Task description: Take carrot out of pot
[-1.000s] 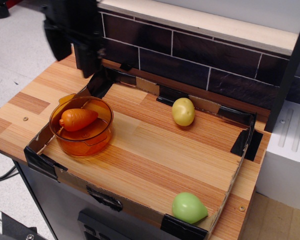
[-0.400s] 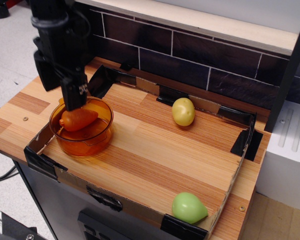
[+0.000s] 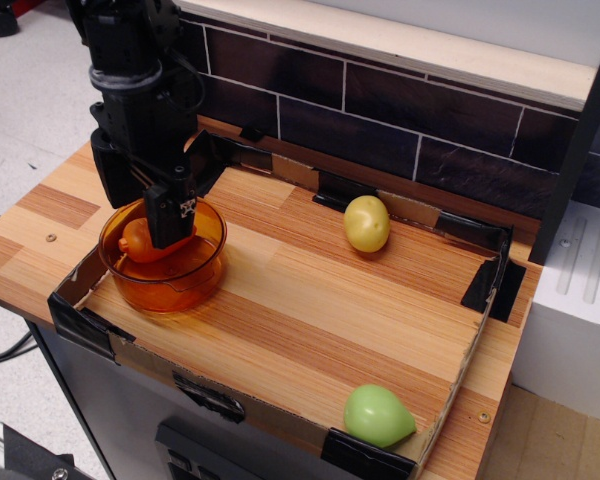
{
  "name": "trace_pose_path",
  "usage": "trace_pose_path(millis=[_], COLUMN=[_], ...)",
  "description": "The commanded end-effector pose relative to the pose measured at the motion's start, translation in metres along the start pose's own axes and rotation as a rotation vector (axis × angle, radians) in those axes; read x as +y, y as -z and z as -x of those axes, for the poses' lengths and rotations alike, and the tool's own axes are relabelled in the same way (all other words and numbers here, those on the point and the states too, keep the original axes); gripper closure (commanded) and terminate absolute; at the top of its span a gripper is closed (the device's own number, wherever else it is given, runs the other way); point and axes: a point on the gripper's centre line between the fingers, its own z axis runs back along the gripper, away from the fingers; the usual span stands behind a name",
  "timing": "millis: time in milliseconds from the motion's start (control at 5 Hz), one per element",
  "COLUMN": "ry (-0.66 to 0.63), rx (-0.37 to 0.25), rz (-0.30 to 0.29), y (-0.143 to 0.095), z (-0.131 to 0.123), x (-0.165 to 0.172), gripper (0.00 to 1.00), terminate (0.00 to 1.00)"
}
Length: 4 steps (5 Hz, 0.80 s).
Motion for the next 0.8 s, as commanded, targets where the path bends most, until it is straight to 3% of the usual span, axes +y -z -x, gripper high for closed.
trace_pose_path(millis=[0,600], ry=[0.01,0.007], rx=[0.017,0.049], rz=[-0.032,-0.06], y=[0.01,0.035], z=[-0.004,-0.004], x=[0.004,0.004], gripper=[0.0,0.0], terminate=[0.0,0.0])
